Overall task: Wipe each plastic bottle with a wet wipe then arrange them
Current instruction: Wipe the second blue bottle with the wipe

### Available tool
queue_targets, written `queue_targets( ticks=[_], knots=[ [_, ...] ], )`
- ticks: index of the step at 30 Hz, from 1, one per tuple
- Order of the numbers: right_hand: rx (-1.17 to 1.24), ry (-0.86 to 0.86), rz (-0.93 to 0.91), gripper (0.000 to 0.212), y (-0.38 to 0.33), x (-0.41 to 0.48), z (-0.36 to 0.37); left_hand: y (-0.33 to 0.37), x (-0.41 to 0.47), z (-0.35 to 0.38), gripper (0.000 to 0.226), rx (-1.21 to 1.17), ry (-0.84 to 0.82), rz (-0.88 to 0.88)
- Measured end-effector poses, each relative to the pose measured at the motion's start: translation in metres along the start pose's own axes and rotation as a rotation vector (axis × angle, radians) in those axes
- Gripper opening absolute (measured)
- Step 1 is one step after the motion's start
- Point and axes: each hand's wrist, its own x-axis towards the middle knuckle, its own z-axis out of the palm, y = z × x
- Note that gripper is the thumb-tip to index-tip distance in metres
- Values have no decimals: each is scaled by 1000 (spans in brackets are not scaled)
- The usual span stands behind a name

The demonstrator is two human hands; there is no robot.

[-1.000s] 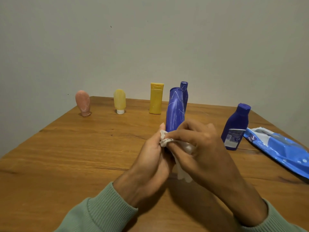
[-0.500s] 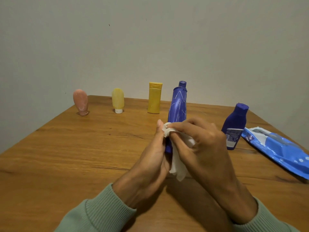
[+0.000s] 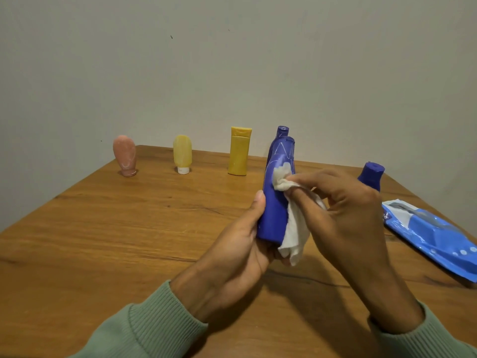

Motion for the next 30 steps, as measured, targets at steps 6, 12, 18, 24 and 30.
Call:
queue_targets(
  ticks=[6, 12, 18, 24, 30],
  knots=[
    [-48, -204, -89, 22, -20, -13, 8, 8, 1, -7, 45, -141, -11, -29],
    [-383, -361, -235, 28, -29, -18, 8, 4, 1, -7, 53, -199, -23, -134],
    [-104, -528, -126, 28, -24, -5, -10, -1, 3, -7, 49, -206, 14, -132],
    [32, -217, -46, 28, -2, 2, -13, 4, 2, 0, 52, -147, 24, -73],
    [100, -318, -3, 18, -1, 4, -13, 5, 5, 1, 54, -89, -16, -23]
  ],
)
